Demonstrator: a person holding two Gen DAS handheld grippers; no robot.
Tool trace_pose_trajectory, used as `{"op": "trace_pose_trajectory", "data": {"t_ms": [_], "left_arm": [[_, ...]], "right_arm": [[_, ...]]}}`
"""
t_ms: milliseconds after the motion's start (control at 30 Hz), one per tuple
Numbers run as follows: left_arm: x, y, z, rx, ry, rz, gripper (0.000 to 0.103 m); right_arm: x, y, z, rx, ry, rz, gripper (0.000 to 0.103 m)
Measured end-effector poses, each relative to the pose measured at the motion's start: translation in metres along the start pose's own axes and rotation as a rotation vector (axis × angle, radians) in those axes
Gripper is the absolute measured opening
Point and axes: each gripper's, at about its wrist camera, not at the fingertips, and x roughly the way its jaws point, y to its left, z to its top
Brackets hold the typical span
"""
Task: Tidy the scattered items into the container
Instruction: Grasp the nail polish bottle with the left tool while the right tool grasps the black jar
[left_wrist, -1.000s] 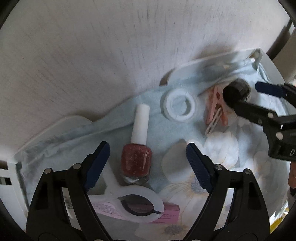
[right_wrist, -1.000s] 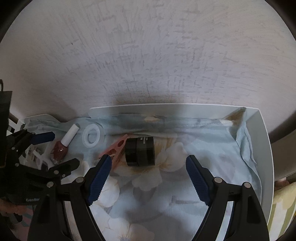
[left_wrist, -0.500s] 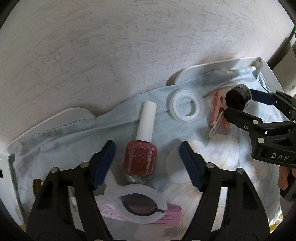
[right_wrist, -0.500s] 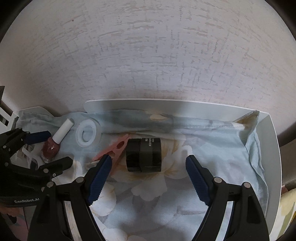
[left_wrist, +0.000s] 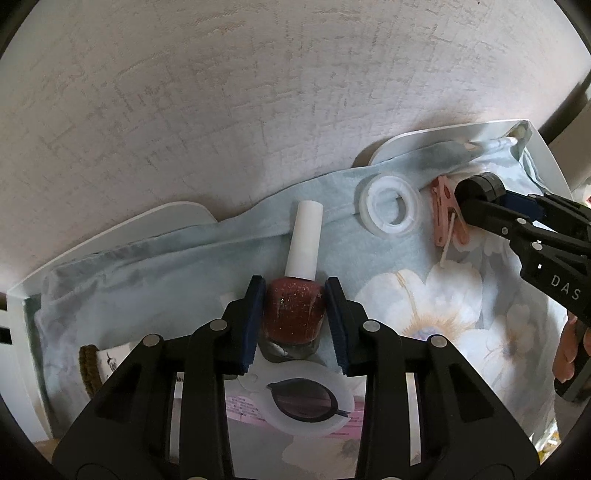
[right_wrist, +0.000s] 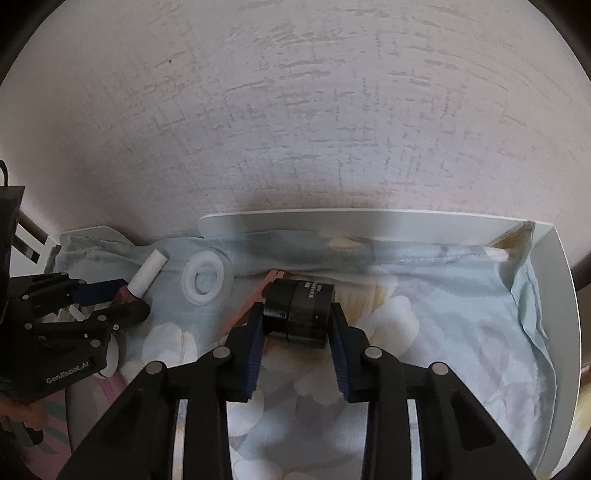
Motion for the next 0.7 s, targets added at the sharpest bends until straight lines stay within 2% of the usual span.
{"op": "trace_pose_trajectory", "data": {"t_ms": [467,633,700], "left_arm": [[-0.021,0.002,-0.002,-0.022,-0.039,-0.043,0.029],[-0.032,0.002,-0.004,-0.021,-0.058,-0.054,0.029],[-0.037,-0.013,-0.001,-0.024,-0.061,-0.059,0.029]], "right_arm": [[-0.027,-0.008,-0.011,0.027,-0.023,-0.008,0.029],[-0.032,-0.016,-0.002,0.027,-0.030,-0.013,0.029],[-0.038,-0.007,0.007,0.030,-0.034,-0.017,0.029]]}}
